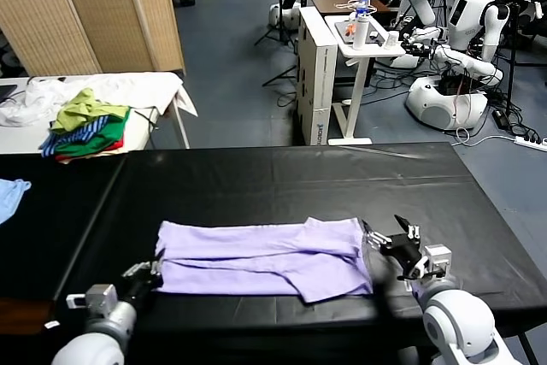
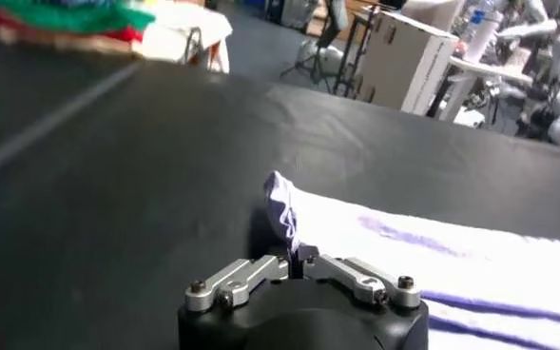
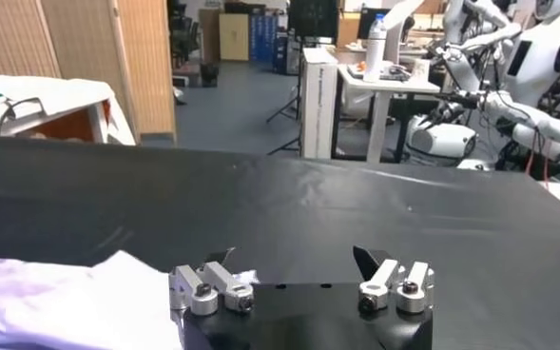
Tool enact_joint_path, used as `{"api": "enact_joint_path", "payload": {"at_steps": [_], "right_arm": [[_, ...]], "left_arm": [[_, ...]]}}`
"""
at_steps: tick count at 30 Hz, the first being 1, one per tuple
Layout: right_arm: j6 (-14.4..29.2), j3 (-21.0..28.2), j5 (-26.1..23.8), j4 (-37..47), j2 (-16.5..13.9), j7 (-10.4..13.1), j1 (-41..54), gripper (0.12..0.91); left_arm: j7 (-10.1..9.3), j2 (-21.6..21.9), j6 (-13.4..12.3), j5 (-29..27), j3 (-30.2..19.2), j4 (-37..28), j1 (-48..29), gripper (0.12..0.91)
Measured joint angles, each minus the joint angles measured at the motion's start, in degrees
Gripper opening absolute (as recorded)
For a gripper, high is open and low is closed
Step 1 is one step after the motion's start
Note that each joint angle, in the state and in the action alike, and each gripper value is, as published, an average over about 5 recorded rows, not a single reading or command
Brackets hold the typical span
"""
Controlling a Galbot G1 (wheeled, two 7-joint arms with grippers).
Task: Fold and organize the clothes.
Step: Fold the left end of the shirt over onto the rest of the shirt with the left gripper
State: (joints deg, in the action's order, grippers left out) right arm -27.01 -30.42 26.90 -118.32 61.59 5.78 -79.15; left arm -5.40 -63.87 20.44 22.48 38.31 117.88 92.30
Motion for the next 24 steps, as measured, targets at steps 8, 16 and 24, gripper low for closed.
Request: {"api": "enact_joint_path", "payload": {"at_steps": [8, 16, 24], "right_arm": [[0.2, -0.1, -0.1, -0.1, 0.5, -0.1, -0.9, 0.907], [0.2, 0.6, -0.8, -0.7, 1.3, -0.1, -1.3, 0.907], [0.2, 0.1, -1.2, -1.2, 1.6, -0.1, -2.7, 0.907]], "left_arm": [[0.49, 7.5, -2.8, -2.6, 7.3, -3.8, 1.8, 0.184], [-1.5, 8.5, -1.4, -2.2, 9.5, -1.7, 2.9, 0.184], [-6.72, 3.1, 5.1, 7.3, 3.6, 6.9, 1.1, 0.184]]}}
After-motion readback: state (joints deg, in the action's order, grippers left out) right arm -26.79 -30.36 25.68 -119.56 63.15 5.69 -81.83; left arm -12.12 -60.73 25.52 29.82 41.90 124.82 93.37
